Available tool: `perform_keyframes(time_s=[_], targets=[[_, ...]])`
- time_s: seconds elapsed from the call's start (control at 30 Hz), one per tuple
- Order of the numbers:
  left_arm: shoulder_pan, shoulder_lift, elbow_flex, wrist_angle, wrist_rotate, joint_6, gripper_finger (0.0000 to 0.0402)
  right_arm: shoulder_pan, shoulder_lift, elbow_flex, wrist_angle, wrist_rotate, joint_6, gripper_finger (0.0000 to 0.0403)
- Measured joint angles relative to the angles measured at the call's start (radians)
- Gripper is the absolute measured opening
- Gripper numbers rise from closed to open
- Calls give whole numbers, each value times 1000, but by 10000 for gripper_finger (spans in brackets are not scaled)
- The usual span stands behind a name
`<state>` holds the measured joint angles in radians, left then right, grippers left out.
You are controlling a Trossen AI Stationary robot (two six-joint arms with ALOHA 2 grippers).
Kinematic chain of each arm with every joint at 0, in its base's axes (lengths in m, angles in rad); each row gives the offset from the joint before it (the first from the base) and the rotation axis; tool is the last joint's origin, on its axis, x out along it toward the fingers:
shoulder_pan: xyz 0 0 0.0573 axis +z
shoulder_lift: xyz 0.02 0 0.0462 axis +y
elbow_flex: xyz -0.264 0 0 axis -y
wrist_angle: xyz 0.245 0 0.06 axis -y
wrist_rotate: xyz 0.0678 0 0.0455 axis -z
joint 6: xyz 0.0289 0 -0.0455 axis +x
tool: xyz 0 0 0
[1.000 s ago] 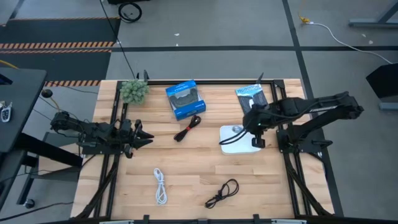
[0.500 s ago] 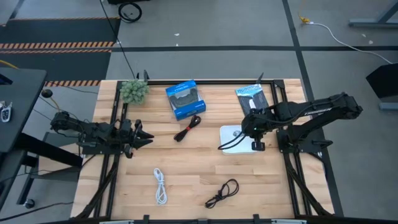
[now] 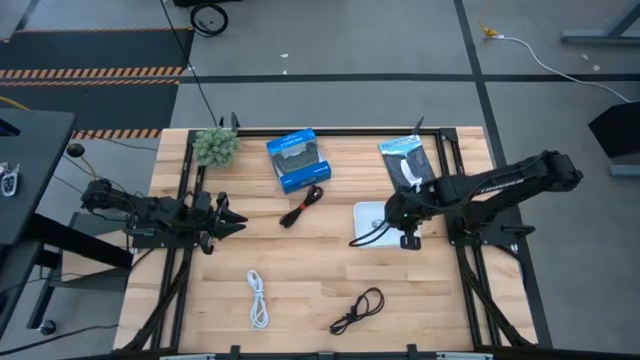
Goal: Pick and place USB-C Cables
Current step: Put the gray USB cable into the white bin
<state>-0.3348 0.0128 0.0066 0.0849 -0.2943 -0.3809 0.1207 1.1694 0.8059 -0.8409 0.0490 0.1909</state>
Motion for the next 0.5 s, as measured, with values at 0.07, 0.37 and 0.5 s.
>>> perform_keyframes(time_s=[0.07, 0.37, 0.5], targets=[[0, 0, 0, 0, 0, 1, 107, 0, 0, -28, 36, 0, 6, 25], [0, 0, 0, 0, 0, 0, 107, 0, 21, -112, 162, 0, 19, 25], [0, 0, 0, -1, 0, 0, 107, 0, 55, -131, 203, 0, 13, 25]])
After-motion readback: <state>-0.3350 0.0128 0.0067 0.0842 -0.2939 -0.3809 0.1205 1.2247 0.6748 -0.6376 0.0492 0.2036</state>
